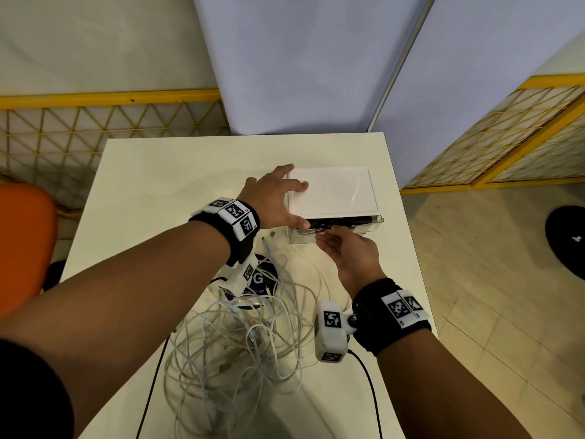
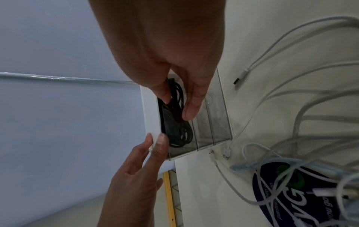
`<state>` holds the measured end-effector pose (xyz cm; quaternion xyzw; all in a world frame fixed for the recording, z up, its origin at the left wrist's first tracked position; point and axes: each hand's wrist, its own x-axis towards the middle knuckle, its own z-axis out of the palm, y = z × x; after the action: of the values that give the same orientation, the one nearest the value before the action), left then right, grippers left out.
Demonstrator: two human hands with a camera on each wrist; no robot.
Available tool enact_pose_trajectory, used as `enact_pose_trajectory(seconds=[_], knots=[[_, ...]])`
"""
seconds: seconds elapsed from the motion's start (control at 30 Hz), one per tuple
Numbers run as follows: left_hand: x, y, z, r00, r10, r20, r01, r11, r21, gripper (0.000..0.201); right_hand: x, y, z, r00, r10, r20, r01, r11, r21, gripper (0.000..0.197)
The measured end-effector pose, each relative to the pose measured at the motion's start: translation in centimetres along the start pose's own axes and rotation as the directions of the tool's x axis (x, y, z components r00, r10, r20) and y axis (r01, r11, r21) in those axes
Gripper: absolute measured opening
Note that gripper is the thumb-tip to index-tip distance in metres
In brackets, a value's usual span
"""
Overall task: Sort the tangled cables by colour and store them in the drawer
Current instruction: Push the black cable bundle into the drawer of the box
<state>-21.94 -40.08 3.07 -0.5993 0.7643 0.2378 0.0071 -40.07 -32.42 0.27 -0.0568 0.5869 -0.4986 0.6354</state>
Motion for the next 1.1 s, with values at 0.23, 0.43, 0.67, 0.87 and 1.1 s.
enact_pose_trajectory(seconds=[0.23, 0.43, 0.67, 0.87, 1.1], knots=[[0.1, 0.0, 0.2, 1.000, 0.004, -0.011, -0.004, 1.000, -0.001, 0.087, 0.6, -0.7, 0.0, 0.998, -0.005, 0.060, 0.013, 0.991, -0.133, 0.027], [0.0, 0.0, 0.3, 1.000, 0.006, -0.015, -0.006, 1.000, 0.023, 0.091, 0.7, -1.5, -0.6, 0.997, -0.006, 0.077, 0.031, 0.945, -0.326, 0.029], [-0.2, -0.2, 0.2, 1.000, 0.022, 0.019, -0.023, 0.996, 0.088, 0.104, 0.8, -1.4, 0.0, 0.993, 0.013, 0.116, 0.019, 0.962, -0.271, 0.024], [0.1, -0.5, 0.4, 0.999, 0.041, -0.003, -0.040, 0.996, 0.075, 0.095, 0.6, -1.4, 0.6, 0.987, 0.033, 0.159, 0.010, 0.965, -0.262, 0.023], [0.1, -0.5, 0.5, 0.998, 0.057, -0.016, -0.056, 0.997, 0.059, 0.092, 0.5, -2.2, -1.1, 0.992, -0.008, 0.122, 0.065, 0.879, -0.472, 0.015]])
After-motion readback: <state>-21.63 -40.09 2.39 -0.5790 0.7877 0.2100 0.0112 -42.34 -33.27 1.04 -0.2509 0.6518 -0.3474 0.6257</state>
